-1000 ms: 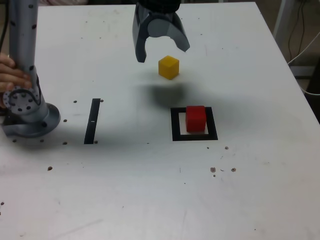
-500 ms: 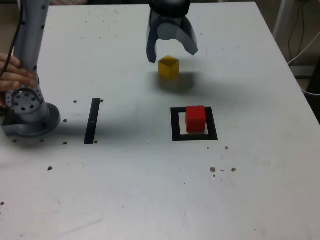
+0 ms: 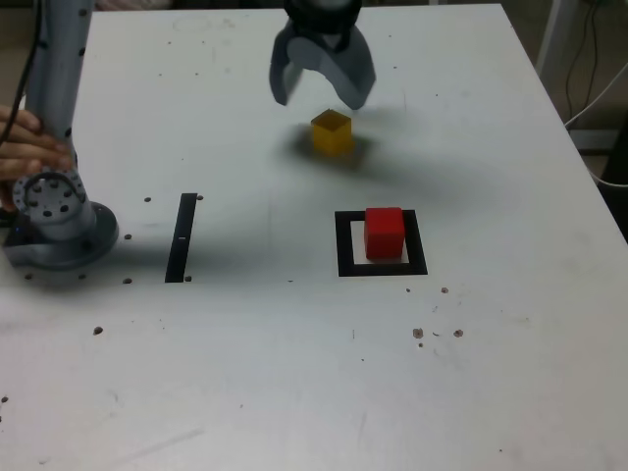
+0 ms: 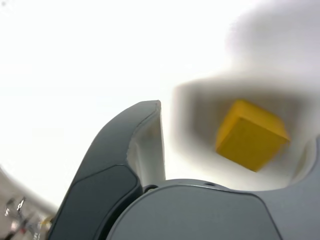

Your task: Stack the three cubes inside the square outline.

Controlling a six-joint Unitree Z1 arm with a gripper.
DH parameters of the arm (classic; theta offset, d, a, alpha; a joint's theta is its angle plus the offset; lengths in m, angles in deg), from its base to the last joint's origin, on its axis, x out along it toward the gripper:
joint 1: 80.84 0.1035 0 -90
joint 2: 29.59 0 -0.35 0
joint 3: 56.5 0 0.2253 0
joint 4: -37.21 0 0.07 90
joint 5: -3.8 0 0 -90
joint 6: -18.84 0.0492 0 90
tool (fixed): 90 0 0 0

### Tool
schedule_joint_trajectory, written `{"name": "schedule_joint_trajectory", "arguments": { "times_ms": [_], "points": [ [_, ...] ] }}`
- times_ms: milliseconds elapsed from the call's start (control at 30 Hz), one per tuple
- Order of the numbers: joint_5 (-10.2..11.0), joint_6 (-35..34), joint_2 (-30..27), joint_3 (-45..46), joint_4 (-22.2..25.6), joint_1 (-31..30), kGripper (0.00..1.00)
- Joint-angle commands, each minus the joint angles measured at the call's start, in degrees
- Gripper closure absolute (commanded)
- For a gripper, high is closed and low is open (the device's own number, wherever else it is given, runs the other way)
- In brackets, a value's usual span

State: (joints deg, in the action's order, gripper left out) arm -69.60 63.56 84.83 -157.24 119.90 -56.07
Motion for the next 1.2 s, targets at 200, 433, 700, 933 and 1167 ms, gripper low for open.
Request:
{"name": "schedule_joint_trajectory", "arguments": {
  "times_ms": [200, 433, 700, 933, 1167],
  "points": [
    [-2.47, 2.31, -0.05, 1.96, -2.15, -0.54, 0.11],
    [-2.45, 2.97, 1.04, 3.47, -3.23, -0.98, 0.11],
    [-2.84, 3.31, 2.61, 4.98, -5.48, -1.04, 0.15],
    [-3.93, 3.36, 3.12, 6.55, -7.23, -1.04, 0.23],
    [-5.58, 3.36, 3.39, 6.44, -7.62, -1.04, 0.36]
  ]
}}
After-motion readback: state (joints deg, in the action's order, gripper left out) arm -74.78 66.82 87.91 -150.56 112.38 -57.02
